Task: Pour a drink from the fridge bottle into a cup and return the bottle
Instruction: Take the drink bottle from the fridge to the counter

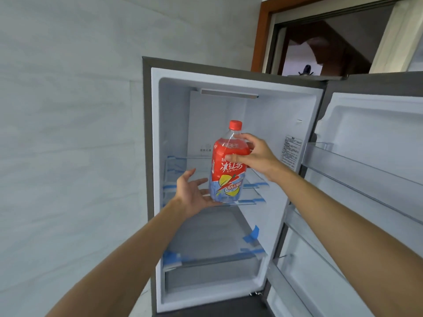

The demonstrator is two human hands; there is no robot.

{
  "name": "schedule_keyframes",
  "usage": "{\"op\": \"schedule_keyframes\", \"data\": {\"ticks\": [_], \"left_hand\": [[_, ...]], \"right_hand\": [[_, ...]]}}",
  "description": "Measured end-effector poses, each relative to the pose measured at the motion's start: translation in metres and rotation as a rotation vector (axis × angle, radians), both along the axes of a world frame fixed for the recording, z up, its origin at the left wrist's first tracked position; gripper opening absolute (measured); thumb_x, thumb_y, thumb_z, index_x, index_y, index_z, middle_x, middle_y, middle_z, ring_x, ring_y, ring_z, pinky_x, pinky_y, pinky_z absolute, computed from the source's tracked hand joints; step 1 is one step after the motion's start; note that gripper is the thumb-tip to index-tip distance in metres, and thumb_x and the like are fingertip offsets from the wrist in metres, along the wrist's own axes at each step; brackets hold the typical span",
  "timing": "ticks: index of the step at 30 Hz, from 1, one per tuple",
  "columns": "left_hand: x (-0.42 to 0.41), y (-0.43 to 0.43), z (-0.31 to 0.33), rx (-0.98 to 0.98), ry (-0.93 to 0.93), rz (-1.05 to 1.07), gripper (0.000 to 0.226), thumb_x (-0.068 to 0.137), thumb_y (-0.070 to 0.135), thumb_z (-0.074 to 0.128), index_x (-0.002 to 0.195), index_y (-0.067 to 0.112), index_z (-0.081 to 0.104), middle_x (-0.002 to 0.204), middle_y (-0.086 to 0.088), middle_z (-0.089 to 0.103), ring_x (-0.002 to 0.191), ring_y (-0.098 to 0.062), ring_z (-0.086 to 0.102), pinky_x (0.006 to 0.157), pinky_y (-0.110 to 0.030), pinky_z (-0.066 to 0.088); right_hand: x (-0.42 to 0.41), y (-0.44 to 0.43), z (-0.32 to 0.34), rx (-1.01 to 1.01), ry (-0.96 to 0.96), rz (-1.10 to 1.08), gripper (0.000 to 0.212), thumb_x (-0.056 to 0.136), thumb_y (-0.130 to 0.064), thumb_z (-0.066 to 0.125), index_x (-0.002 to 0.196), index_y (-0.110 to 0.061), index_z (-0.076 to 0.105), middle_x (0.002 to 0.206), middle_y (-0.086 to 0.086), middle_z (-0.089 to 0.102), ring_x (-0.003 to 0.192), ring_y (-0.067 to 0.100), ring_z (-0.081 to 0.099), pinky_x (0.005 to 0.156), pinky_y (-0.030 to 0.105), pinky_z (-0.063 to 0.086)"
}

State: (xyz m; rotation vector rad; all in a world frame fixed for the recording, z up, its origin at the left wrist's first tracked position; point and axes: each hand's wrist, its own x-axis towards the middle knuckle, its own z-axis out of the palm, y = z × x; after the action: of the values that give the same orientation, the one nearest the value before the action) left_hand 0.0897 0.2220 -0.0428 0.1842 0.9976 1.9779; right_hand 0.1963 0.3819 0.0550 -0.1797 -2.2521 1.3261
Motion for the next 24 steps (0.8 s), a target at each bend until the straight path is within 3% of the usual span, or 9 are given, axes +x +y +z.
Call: {"op": "schedule_keyframes", "data": {"ticks": [4,9,13,16,21,24], "left_hand": [[0.024,-0.012,0.002,-0.053,0.028,0.022,0.072,0.094,0.056,0.040,0.145,0.005,0.039,0.131,-0.025,0.056,0.116,-0.045,0.059,0.090,-0.064,0.049],[0.042,-0.019,0.001,-0.062,0.016,0.010,0.074,0.094,0.055,0.040,0.148,0.005,0.036,0.132,-0.025,0.055,0.114,-0.046,0.059,0.082,-0.060,0.051],[0.049,-0.016,0.004,-0.051,0.009,-0.023,0.073,0.095,0.054,0.039,0.148,0.004,0.036,0.134,-0.027,0.053,0.112,-0.046,0.059,0.077,-0.058,0.051],[0.052,-0.010,0.004,-0.039,-0.005,-0.055,0.072,0.095,0.053,0.040,0.147,0.003,0.036,0.134,-0.028,0.053,0.111,-0.046,0.059,0.082,-0.061,0.049],[0.043,0.003,-0.006,-0.024,-0.040,-0.123,0.072,0.094,0.051,0.042,0.146,0.002,0.036,0.133,-0.029,0.054,0.116,-0.049,0.057,0.101,-0.067,0.040],[0.035,0.008,-0.017,-0.004,-0.035,-0.194,0.075,0.093,0.052,0.042,0.148,0.001,0.034,0.136,-0.031,0.051,0.116,-0.052,0.057,0.095,-0.067,0.044]], "right_hand": [[0.016,-0.010,-0.010,-0.018,0.014,0.027,0.072,0.067,-0.022,0.088,0.131,-0.026,0.054,0.111,-0.012,0.063,0.096,0.003,0.063,0.067,0.017,0.054],[0.034,-0.016,-0.011,-0.029,0.010,0.033,0.081,0.062,-0.029,0.089,0.135,-0.025,0.054,0.116,-0.008,0.063,0.100,0.007,0.063,0.072,0.023,0.056],[0.043,-0.021,-0.007,-0.006,0.004,0.029,0.074,0.065,-0.026,0.089,0.131,-0.026,0.055,0.116,-0.008,0.065,0.098,0.007,0.065,0.072,0.022,0.057],[0.048,-0.020,-0.006,0.009,-0.009,0.008,0.076,0.064,-0.030,0.089,0.131,-0.028,0.055,0.117,-0.007,0.066,0.101,0.009,0.066,0.076,0.028,0.059],[0.057,-0.016,-0.009,-0.006,-0.017,-0.058,0.075,0.067,-0.026,0.089,0.133,-0.025,0.054,0.121,-0.001,0.065,0.104,0.014,0.066,0.069,0.021,0.057],[0.065,-0.017,-0.016,-0.028,-0.018,-0.130,0.075,0.068,-0.025,0.088,0.134,-0.024,0.053,0.124,0.001,0.064,0.106,0.017,0.065,0.077,0.029,0.058]]}}
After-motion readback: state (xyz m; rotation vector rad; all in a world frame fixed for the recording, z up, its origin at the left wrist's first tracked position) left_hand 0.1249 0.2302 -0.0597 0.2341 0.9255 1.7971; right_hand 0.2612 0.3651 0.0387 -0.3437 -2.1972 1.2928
